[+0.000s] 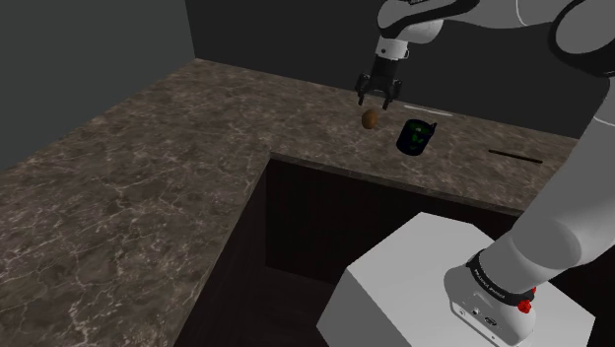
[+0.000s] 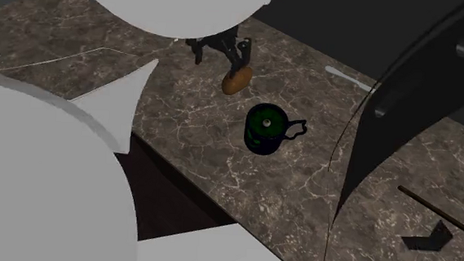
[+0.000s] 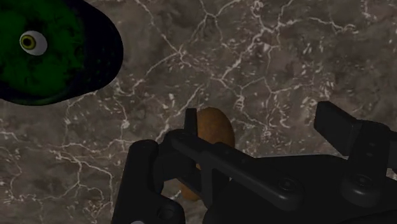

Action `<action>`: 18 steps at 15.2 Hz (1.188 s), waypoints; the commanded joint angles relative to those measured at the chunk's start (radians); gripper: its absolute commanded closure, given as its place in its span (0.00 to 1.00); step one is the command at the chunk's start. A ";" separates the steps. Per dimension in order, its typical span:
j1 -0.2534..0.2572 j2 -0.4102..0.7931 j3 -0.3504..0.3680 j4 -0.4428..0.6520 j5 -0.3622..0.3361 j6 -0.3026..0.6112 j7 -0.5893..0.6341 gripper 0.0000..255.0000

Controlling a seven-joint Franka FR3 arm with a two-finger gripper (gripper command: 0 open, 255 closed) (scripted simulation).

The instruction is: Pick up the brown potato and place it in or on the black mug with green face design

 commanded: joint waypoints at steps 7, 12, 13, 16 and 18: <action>-0.056 0.246 -0.049 0.239 0.036 -0.024 0.100 0.00; -0.051 0.253 -0.047 0.183 0.040 0.039 0.097 0.00; -0.050 0.255 -0.046 0.172 0.041 0.052 0.096 0.00; -0.049 0.257 -0.046 0.166 0.041 0.059 0.096 0.00; -0.049 0.257 -0.046 0.167 0.041 0.059 0.096 0.00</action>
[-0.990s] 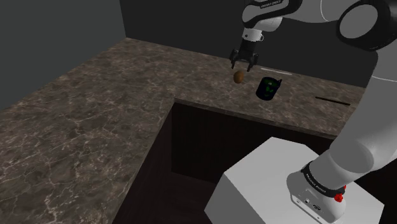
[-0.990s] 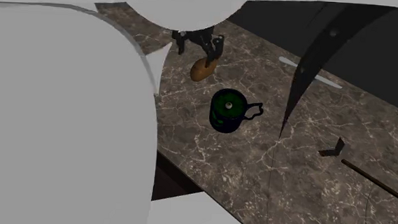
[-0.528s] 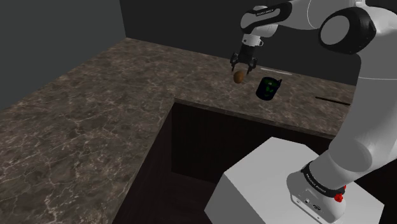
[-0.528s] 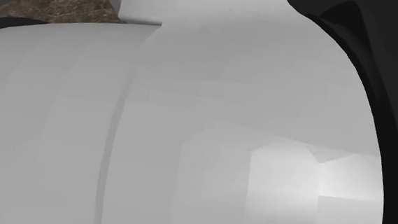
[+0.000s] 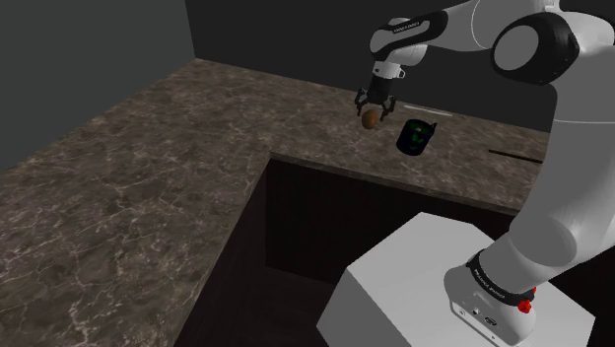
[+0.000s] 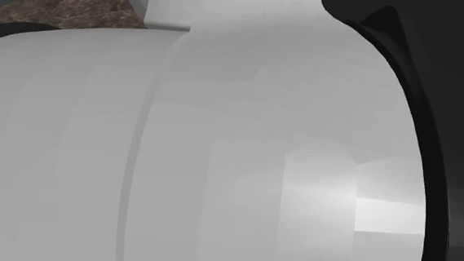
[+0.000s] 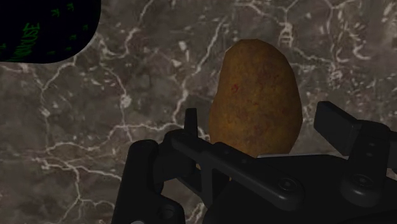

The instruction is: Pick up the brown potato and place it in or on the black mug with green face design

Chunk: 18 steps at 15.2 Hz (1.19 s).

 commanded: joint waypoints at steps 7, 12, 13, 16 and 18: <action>0.000 0.000 0.000 -0.001 0.000 0.001 0.000 1.00; 0.000 0.000 0.000 -0.001 0.000 0.001 0.000 1.00; 0.000 0.000 0.000 -0.001 0.000 0.001 0.000 1.00; 0.000 -0.011 -0.001 0.010 -0.002 -0.021 0.003 1.00; 0.000 -0.021 -0.001 0.022 -0.004 -0.042 0.006 1.00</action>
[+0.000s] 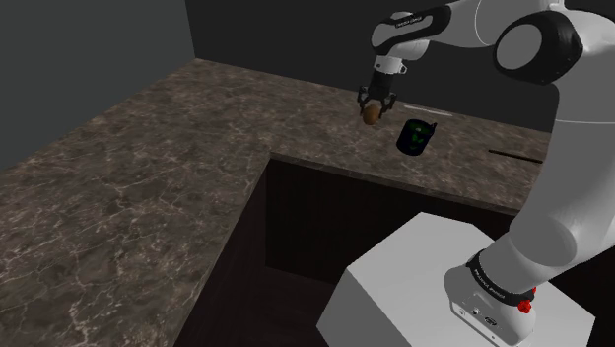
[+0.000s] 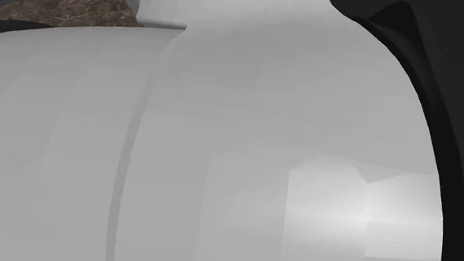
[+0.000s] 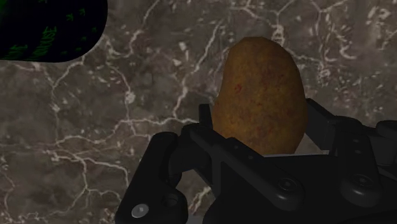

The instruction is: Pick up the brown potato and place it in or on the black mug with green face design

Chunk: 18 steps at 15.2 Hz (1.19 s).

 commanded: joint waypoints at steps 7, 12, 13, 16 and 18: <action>-0.001 -0.038 -0.002 0.048 -0.006 -0.086 0.012 1.00; -0.002 -0.053 -0.003 0.092 -0.009 -0.145 0.020 1.00; -0.002 -0.056 -0.003 0.102 -0.010 -0.157 0.021 1.00; -0.003 -0.062 -0.004 0.134 -0.011 -0.194 0.026 1.00; -0.004 -0.065 -0.004 0.156 -0.012 -0.219 0.029 1.00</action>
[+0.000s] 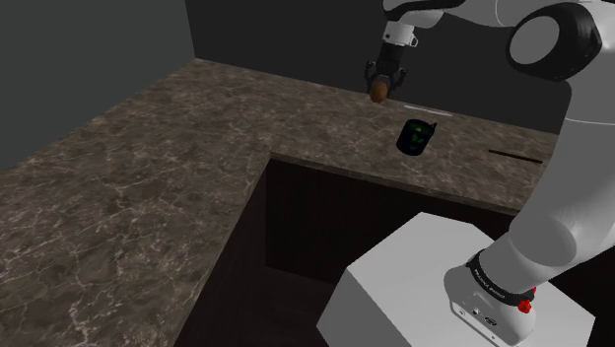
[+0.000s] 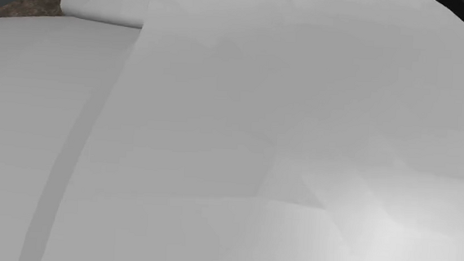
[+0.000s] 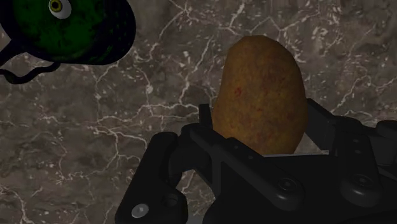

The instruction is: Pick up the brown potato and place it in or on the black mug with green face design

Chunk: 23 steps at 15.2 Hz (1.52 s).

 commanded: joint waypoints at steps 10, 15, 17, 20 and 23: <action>-0.006 0.002 -0.001 0.151 -0.001 -0.148 0.017 1.00; -0.028 -0.158 -0.021 -0.076 -0.017 -0.088 -0.037 1.00; -0.040 -0.228 -0.032 -0.172 -0.026 -0.064 -0.064 1.00; -0.059 -0.325 -0.051 -0.298 -0.042 -0.039 -0.104 1.00; -0.080 -0.415 -0.072 -0.408 -0.062 -0.022 -0.145 1.00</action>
